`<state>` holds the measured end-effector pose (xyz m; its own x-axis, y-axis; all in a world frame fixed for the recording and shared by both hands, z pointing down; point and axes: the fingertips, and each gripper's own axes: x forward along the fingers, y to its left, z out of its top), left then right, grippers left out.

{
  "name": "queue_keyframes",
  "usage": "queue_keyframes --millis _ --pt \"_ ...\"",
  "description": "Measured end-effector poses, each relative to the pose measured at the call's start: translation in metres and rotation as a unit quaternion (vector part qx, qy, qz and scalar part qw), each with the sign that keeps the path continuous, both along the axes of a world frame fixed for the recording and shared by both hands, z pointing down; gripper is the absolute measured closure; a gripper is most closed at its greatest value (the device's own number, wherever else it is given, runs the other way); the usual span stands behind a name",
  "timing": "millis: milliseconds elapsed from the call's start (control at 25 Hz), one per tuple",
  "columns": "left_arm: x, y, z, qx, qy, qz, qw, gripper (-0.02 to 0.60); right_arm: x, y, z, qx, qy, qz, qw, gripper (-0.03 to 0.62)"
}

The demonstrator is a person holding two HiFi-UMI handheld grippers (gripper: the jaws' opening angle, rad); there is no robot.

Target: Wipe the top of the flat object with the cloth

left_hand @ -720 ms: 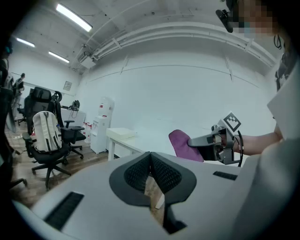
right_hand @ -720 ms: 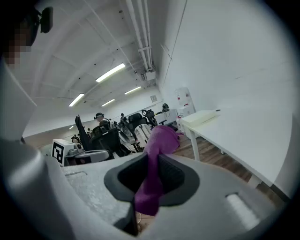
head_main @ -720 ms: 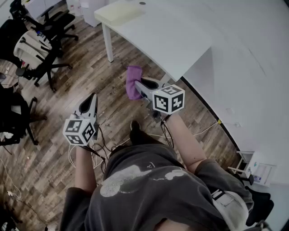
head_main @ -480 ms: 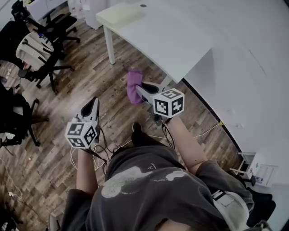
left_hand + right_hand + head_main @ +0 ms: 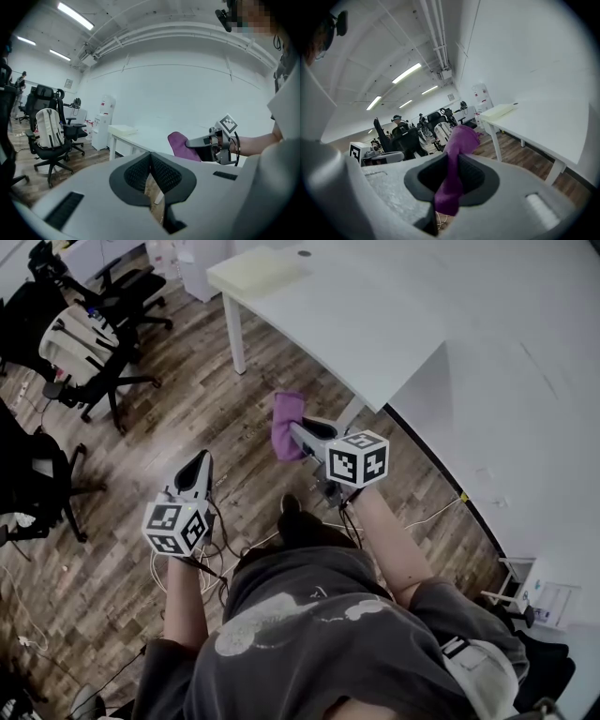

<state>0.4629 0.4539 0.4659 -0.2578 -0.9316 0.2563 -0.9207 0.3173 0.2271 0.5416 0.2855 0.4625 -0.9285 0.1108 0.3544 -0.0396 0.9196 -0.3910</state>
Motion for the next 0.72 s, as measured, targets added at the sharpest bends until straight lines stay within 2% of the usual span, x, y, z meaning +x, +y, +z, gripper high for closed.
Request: queue_keyframes --millis 280,480,720 --pt "-0.026 -0.006 0.004 -0.007 0.002 -0.007 1.0000 0.586 -0.029 -0.020 0.005 -0.016 -0.002 0.013 1.000 0.530" --pt "-0.068 -0.015 0.013 -0.017 0.004 -0.026 0.9995 0.586 -0.081 -0.042 0.010 -0.030 -0.014 0.008 0.999 0.530" --pt "-0.132 -0.050 0.015 -0.025 0.003 -0.038 0.9990 0.586 -0.155 -0.095 0.012 -0.042 -0.025 0.011 0.999 0.530"
